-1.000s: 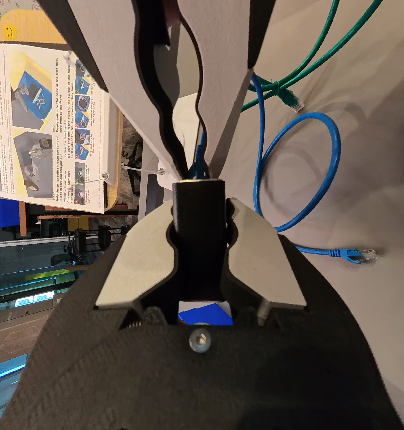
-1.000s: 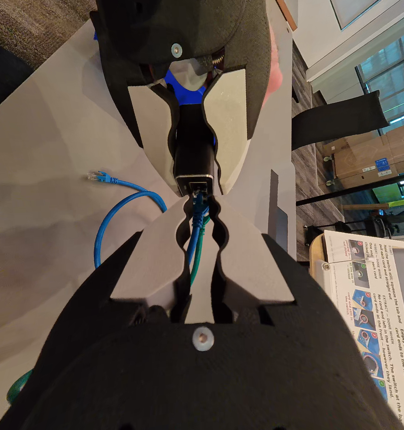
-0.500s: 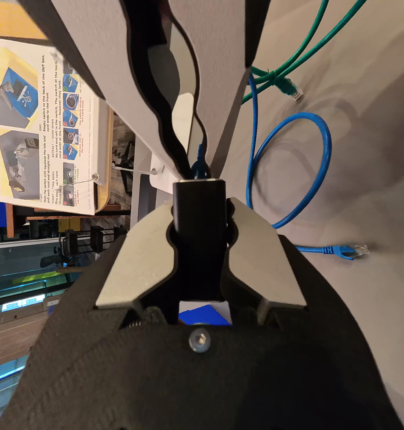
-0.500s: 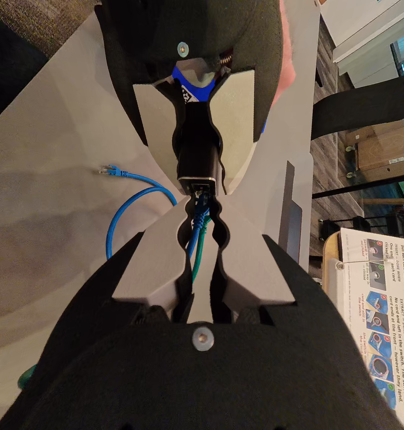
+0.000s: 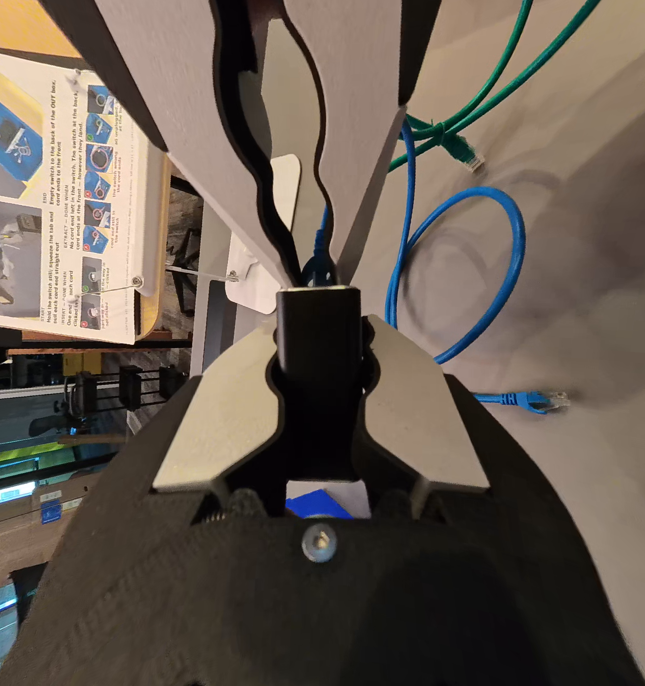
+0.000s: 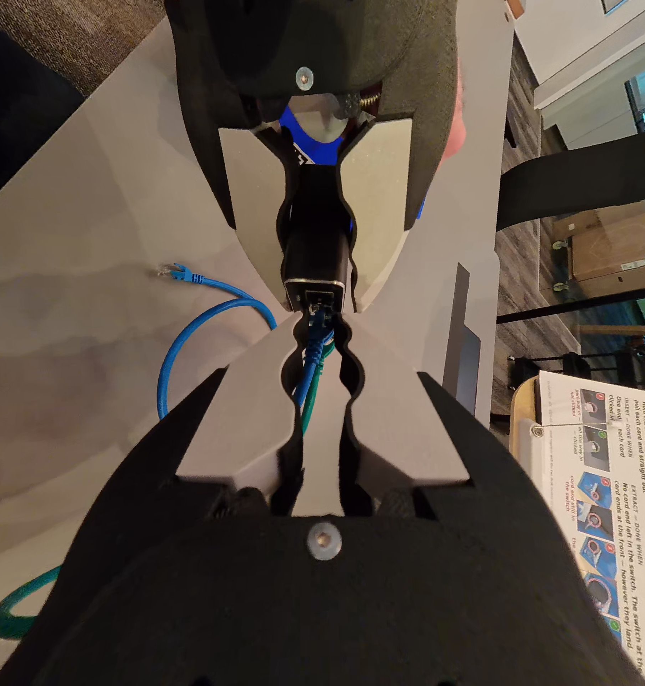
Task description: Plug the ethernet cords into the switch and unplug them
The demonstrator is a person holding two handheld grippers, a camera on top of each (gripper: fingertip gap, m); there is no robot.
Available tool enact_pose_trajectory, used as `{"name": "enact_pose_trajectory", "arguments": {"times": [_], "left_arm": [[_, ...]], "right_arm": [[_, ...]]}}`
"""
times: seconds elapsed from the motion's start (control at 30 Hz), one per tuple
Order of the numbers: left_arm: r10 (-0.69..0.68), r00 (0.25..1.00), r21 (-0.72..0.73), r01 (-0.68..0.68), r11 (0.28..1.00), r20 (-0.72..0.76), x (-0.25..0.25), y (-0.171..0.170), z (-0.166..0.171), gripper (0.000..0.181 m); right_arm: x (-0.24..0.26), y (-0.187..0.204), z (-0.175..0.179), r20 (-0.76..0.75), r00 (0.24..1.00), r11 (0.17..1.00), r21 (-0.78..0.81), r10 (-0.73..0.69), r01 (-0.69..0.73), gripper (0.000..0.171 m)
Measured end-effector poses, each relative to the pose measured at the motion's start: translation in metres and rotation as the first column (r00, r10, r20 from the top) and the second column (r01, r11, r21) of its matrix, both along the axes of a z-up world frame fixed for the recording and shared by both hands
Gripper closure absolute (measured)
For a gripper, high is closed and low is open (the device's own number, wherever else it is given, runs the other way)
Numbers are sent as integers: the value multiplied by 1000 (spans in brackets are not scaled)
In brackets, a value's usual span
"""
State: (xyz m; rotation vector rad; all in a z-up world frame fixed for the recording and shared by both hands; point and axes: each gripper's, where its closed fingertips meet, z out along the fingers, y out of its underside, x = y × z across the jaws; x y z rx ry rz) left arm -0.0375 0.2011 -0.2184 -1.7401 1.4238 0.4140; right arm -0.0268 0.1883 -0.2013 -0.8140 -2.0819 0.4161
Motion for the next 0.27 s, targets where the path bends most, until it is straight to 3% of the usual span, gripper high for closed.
{"name": "enact_pose_trajectory", "arguments": {"times": [0.27], "left_arm": [[4, 1000, 9, -4, 1000, -16, -3, 1, 1, 145]], "right_arm": [[-3, 2, 0, 6, 1000, 999, 51, -9, 8, 160]]}}
